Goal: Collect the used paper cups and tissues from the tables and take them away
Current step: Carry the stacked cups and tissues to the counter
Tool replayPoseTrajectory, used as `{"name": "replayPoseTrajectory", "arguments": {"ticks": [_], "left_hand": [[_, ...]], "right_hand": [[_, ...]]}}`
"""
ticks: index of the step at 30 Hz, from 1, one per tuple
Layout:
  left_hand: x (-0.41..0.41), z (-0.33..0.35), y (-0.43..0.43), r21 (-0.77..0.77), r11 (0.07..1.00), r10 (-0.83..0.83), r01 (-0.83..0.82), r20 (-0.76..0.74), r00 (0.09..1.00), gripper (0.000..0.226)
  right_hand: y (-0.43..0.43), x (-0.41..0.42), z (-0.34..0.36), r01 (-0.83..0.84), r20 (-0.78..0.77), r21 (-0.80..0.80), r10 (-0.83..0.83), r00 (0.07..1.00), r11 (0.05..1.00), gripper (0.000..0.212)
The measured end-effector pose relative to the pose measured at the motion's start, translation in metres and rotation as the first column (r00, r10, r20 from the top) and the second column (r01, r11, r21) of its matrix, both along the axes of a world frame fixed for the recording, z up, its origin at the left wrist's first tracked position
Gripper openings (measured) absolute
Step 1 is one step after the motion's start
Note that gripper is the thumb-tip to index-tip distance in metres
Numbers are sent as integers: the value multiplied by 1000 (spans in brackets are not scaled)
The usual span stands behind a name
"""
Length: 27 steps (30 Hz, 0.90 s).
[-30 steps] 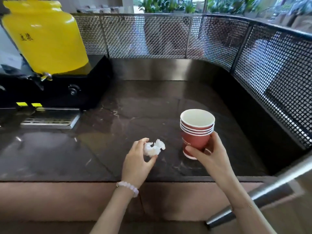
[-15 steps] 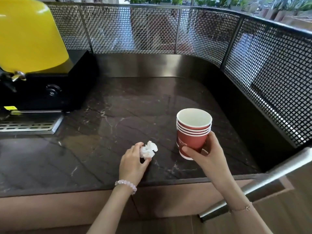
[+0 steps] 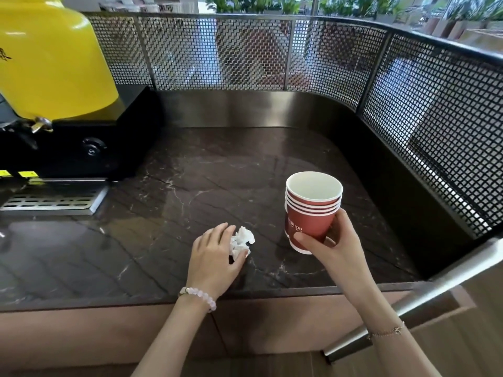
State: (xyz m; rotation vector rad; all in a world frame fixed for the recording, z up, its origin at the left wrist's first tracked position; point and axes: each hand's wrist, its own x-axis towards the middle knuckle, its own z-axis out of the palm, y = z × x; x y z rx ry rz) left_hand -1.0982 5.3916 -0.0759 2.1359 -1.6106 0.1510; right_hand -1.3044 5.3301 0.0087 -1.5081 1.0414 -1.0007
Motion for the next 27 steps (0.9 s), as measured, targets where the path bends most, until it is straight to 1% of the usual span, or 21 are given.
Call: {"name": "replayPoseTrajectory", "arguments": {"ticks": [4, 13, 15, 21, 24, 27], "left_hand": [[-3, 17, -3, -8, 1000, -14, 15, 94, 995, 56], [-7, 51, -21, -39, 999, -25, 35, 237, 971, 56], [-9, 58, -25, -50, 998, -22, 37, 268, 963, 56], [-15, 72, -34, -118, 992, -3, 41, 299, 954, 55], [-17, 76, -37, -124, 992, 3, 37, 304, 953, 55], [-17, 78, -38, -114, 993, 6, 29, 295, 956, 55]], "right_hand": [[-5, -4, 4, 9, 15, -39, -8, 1000, 999, 57], [-35, -12, 25, 26, 82, -123, -16, 996, 992, 54], [-44, -12, 30, 34, 84, -133, -22, 996, 991, 56], [-70, -6, 31, 33, 99, -129, -20, 995, 991, 54], [-79, 0, 25, -8, 89, -133, 20, 996, 991, 49], [-85, 4, 15, -55, 84, -117, 65, 994, 992, 51]]}}
